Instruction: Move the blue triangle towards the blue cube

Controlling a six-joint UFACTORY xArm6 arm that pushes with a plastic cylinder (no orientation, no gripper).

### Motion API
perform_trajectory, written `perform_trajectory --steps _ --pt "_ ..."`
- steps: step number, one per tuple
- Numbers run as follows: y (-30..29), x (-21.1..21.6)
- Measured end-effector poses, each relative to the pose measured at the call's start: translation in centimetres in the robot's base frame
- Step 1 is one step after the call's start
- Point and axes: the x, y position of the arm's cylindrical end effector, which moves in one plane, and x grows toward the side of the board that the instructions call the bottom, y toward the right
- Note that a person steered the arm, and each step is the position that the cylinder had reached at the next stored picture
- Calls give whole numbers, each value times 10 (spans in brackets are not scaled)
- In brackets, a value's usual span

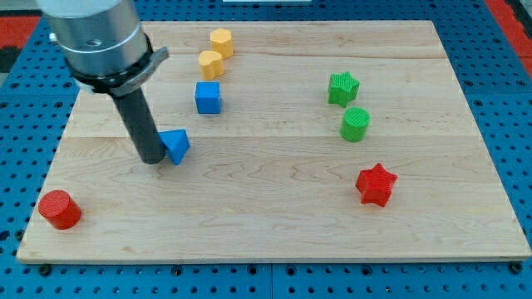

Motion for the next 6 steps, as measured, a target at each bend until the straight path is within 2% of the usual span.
perform_trajectory --steps 6 --pt "11 -17"
